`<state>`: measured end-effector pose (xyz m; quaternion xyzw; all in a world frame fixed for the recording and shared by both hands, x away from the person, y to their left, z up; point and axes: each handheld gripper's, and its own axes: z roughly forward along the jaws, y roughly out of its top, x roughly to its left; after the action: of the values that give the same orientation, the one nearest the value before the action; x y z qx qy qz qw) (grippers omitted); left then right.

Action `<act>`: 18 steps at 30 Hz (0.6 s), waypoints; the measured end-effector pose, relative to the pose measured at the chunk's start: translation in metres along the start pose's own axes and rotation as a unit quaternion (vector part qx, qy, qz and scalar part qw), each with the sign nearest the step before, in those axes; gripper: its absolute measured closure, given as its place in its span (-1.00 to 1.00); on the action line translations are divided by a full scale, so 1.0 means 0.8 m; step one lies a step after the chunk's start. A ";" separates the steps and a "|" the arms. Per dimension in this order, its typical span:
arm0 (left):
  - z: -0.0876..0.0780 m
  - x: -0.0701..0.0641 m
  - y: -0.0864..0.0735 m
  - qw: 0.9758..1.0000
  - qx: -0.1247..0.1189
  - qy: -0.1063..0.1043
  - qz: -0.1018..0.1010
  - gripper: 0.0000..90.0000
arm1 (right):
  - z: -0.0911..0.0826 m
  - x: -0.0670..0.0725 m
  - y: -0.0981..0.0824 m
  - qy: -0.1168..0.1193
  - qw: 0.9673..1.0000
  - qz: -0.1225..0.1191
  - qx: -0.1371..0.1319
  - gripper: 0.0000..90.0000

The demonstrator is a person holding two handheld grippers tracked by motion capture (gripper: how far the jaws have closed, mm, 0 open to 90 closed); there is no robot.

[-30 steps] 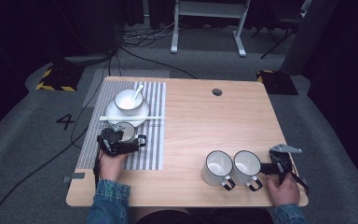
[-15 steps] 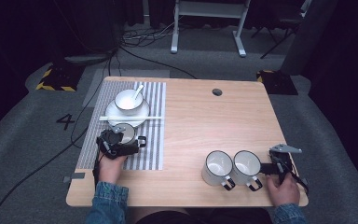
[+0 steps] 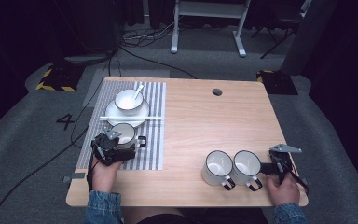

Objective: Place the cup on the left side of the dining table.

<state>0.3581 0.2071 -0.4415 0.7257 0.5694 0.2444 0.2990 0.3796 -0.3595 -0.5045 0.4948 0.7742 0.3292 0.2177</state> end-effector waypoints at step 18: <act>-0.073 -0.014 -0.031 0.998 -0.028 -0.043 0.046 -0.91 | 0.001 0.000 0.001 0.000 1.000 -0.001 0.000 -0.87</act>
<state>0.2979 0.2094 -0.4181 0.7522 0.5149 0.2429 0.3319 0.3805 -0.3594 -0.5046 0.4944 0.7745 0.3291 0.2180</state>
